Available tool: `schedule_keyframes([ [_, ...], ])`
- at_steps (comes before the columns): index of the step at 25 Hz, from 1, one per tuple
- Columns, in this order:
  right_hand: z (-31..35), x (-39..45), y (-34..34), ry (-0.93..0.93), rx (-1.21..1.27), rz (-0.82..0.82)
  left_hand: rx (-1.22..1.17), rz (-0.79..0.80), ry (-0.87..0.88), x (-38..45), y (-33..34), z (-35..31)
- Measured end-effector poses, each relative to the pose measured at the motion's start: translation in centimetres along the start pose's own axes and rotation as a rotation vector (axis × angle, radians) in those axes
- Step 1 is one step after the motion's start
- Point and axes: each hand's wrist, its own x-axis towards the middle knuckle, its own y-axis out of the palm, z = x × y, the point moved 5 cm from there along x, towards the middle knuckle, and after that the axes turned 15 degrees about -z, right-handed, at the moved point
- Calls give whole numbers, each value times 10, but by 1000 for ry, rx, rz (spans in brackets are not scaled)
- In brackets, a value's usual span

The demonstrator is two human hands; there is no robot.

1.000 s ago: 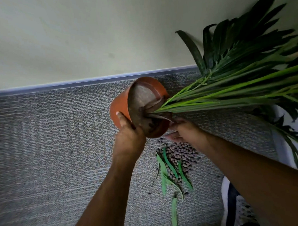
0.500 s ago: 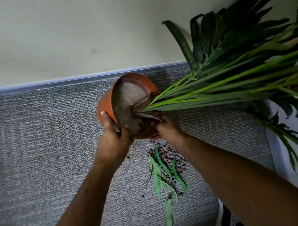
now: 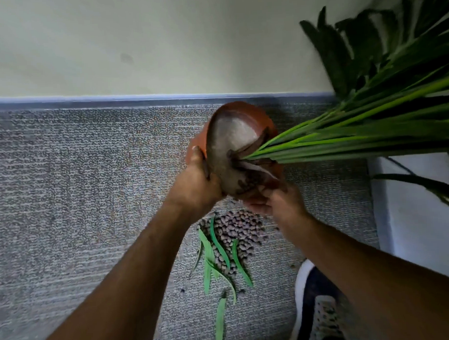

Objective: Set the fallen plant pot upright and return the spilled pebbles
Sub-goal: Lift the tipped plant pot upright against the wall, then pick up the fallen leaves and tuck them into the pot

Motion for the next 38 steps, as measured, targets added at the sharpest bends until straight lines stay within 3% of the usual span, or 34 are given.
schedule_keyframes([
  [6, 35, 42, -74, 6, 70, -132, -117, 84, 25, 12, 85, -39],
  [12, 55, 75, -125, -3, 64, -193, -102, 42, -18, 18, 148, -56],
  [21, 73, 110, -178, -62, 64, -212, -571, 284, -201, 11, 230, -76],
  [32, 72, 107, -184, -32, 59, -241, -506, 283, -63, 5, 207, -61],
  [38, 50, 67, -169, -83, 15, -320, -223, 100, 124, -20, 151, -25],
])
